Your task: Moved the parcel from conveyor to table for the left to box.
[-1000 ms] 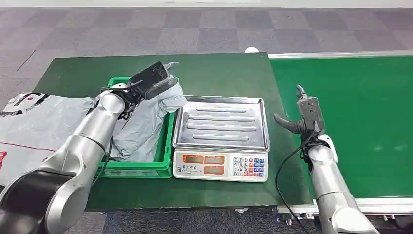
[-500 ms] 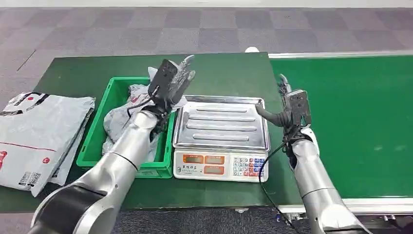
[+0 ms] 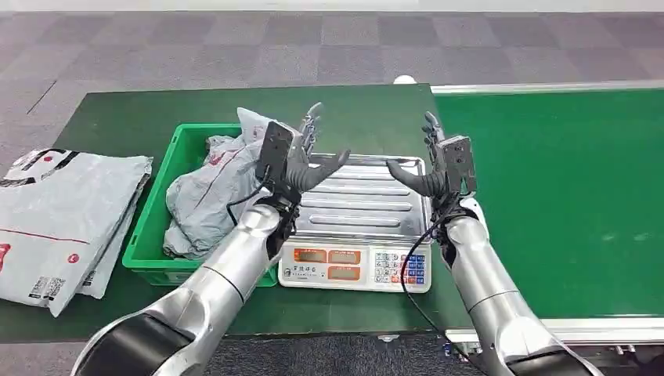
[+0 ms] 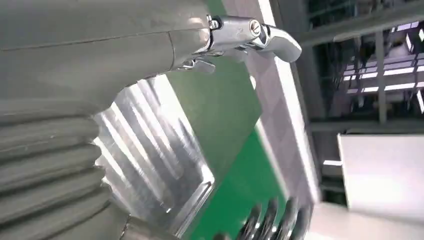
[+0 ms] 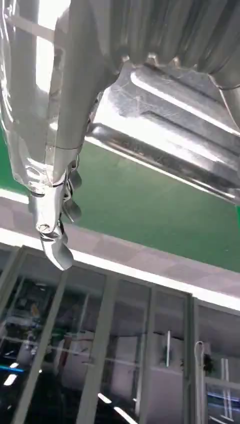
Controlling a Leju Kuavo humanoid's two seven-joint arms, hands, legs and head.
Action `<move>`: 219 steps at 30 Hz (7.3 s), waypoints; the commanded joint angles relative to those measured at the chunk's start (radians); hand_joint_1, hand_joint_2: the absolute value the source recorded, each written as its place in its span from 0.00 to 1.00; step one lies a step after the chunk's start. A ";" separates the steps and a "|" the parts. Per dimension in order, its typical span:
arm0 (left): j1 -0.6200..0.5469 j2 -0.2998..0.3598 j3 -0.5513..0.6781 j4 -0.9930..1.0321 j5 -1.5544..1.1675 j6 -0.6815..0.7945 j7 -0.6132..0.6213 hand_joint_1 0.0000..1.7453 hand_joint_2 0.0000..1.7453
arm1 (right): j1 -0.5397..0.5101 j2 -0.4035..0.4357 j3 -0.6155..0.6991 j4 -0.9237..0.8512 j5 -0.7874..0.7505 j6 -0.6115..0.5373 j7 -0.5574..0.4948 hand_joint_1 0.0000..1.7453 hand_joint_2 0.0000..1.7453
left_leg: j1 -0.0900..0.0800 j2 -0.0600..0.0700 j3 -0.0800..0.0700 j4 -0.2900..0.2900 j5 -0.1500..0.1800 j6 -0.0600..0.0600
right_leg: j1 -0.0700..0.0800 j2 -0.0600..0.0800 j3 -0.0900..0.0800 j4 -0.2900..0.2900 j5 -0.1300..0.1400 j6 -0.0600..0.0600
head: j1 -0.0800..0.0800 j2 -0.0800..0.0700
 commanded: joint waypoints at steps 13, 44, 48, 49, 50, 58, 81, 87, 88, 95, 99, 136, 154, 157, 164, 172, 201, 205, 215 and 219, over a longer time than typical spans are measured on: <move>-0.049 0.021 -0.085 0.119 0.106 -0.061 0.023 0.00 1.00 | -0.006 -0.069 0.084 0.060 -0.036 -0.041 -0.024 0.00 1.00 | 0.000 0.000 0.002 -0.001 0.000 0.000 | 0.000 0.000 0.001 -0.001 0.000 0.000 | 0.000 0.000; -0.039 0.057 -0.042 0.144 0.183 -0.108 0.013 0.00 1.00 | -0.058 -0.082 0.100 0.187 -0.046 -0.011 -0.049 0.00 1.00 | 0.000 0.003 0.003 -0.001 0.000 0.000 | 0.000 0.003 0.003 -0.002 0.001 -0.001 | 0.000 0.000; -0.039 0.057 -0.042 0.144 0.183 -0.108 0.013 0.00 1.00 | -0.058 -0.082 0.100 0.187 -0.046 -0.011 -0.049 0.00 1.00 | 0.001 0.004 0.005 -0.002 -0.001 0.000 | 0.001 0.003 0.005 -0.003 0.001 -0.001 | 0.000 0.000; -0.039 0.057 -0.042 0.144 0.183 -0.108 0.013 0.00 1.00 | -0.058 -0.082 0.100 0.187 -0.046 -0.011 -0.049 0.00 1.00 | 0.000 0.002 0.003 -0.001 0.000 0.000 | 0.000 0.002 0.003 -0.002 0.000 -0.001 | 0.000 0.000; -0.040 0.053 -0.035 0.150 0.196 -0.134 0.033 0.00 1.00 | -0.060 -0.082 0.097 0.193 -0.054 -0.003 -0.048 0.00 1.00 | 0.001 0.003 0.004 -0.002 -0.001 0.000 | 0.001 0.002 0.004 -0.003 0.001 -0.001 | 0.000 0.000; -0.047 0.052 -0.094 0.144 0.115 -0.058 0.009 0.00 1.00 | -0.089 -0.082 0.109 0.229 -0.070 -0.020 -0.039 0.00 1.00 | 0.000 0.002 0.002 -0.001 0.000 0.000 | 0.001 0.001 0.002 -0.001 0.000 -0.001 | 0.000 0.000; -0.038 0.059 -0.086 0.136 0.090 -0.027 -0.020 0.00 1.00 | -0.068 -0.080 0.119 0.209 -0.071 -0.008 -0.034 0.00 1.00 | 0.001 0.002 0.004 -0.002 0.000 0.000 | 0.001 0.001 0.004 -0.002 0.000 -0.001 | 0.000 0.000; -0.038 0.059 -0.086 0.136 0.090 -0.027 -0.020 0.00 1.00 | -0.068 -0.080 0.119 0.209 -0.071 -0.008 -0.034 0.00 1.00 | 0.001 0.002 0.004 -0.001 0.000 0.000 | 0.001 0.001 0.004 -0.002 0.000 -0.001 | 0.000 0.000; -0.038 0.059 -0.086 0.136 0.090 -0.027 -0.020 0.00 1.00 | -0.068 -0.080 0.119 0.209 -0.071 -0.008 -0.034 0.00 1.00 | 0.000 0.001 0.001 0.000 0.000 0.000 | 0.000 0.000 0.001 -0.001 0.000 0.000 | 0.000 0.000; -0.038 0.051 -0.093 0.136 0.082 -0.023 -0.017 0.00 1.00 | -0.067 -0.084 0.116 0.208 -0.070 -0.006 -0.034 0.00 1.00 | 0.001 0.001 0.002 0.000 0.000 0.000 | 0.001 0.000 0.002 -0.001 0.000 0.000 | 0.000 0.000; -0.034 0.052 -0.097 0.133 0.074 -0.023 -0.014 0.00 1.00 | -0.058 -0.088 0.111 0.197 -0.071 0.005 -0.034 0.00 1.00 | 0.001 0.001 0.006 -0.003 0.000 0.000 | 0.001 0.001 0.006 -0.004 0.001 -0.001 | 0.000 0.000; -0.046 0.038 -0.095 0.146 0.065 -0.042 -0.017 0.00 1.00 | -0.016 -0.082 0.049 0.142 -0.056 0.026 -0.033 0.00 1.00 | 0.000 0.000 0.003 -0.001 0.000 0.000 | 0.001 0.000 0.003 -0.002 0.000 -0.001 | 0.000 0.000; -0.047 0.046 -0.084 0.149 0.061 -0.037 -0.020 0.00 1.00 | -0.045 -0.071 0.053 0.184 -0.028 0.049 -0.036 0.00 1.00 | 0.000 0.001 0.002 0.000 0.000 0.000 | 0.001 0.001 0.002 -0.001 0.000 -0.001 | 0.000 0.000; -0.046 0.047 -0.083 0.148 0.061 -0.036 -0.020 0.00 1.00 | -0.047 -0.071 0.053 0.188 -0.028 0.050 -0.036 0.00 1.00 | 0.000 0.001 0.002 0.000 0.000 0.000 | 0.000 0.001 0.001 -0.001 0.000 -0.001 | 0.000 0.000; -0.044 0.052 -0.080 0.149 0.062 -0.032 -0.021 0.00 1.00 | -0.065 -0.067 0.065 0.215 -0.029 0.058 -0.036 0.00 1.00 | 0.000 0.002 0.002 0.000 0.000 0.000 | 0.000 0.001 0.001 -0.001 0.000 0.000 | 0.000 0.000; -0.046 0.052 -0.079 0.149 0.061 -0.029 -0.019 0.00 1.00 | -0.087 -0.063 0.075 0.240 -0.030 0.062 -0.037 0.00 1.00 | 0.000 0.002 0.001 0.000 0.000 0.000 | 0.000 0.001 0.001 -0.001 0.000 0.000 | 0.000 0.000; -0.050 0.046 -0.082 0.155 0.061 -0.031 -0.015 0.00 1.00 | -0.077 -0.066 0.068 0.229 -0.033 0.052 -0.036 0.00 1.00 | 0.001 0.001 0.003 -0.001 0.000 0.000 | 0.001 0.001 0.003 -0.002 0.000 -0.001 | 0.000 0.000; -0.048 0.046 -0.082 0.155 0.063 -0.032 -0.015 0.00 1.00 | -0.078 -0.069 0.066 0.231 -0.030 0.039 -0.038 0.00 1.00 | 0.000 0.001 0.001 0.000 0.000 0.000 | 0.001 0.000 0.001 -0.001 0.000 0.000 | 0.000 0.000; -0.046 0.038 -0.078 0.152 0.068 -0.023 -0.018 0.00 1.00 | -0.085 -0.081 0.048 0.236 -0.031 0.014 -0.047 0.00 1.00 | 0.000 0.001 0.002 0.000 0.000 0.000 | 0.000 0.000 0.001 -0.001 0.000 0.000 | 0.000 0.000; -0.034 0.028 -0.073 0.141 0.073 -0.019 -0.029 0.00 1.00 | -0.084 -0.108 0.025 0.269 -0.031 -0.001 -0.052 0.00 1.00 | 0.000 -0.001 0.002 -0.001 0.000 0.000 | 0.000 -0.001 0.002 -0.001 0.000 0.000 | 0.000 0.000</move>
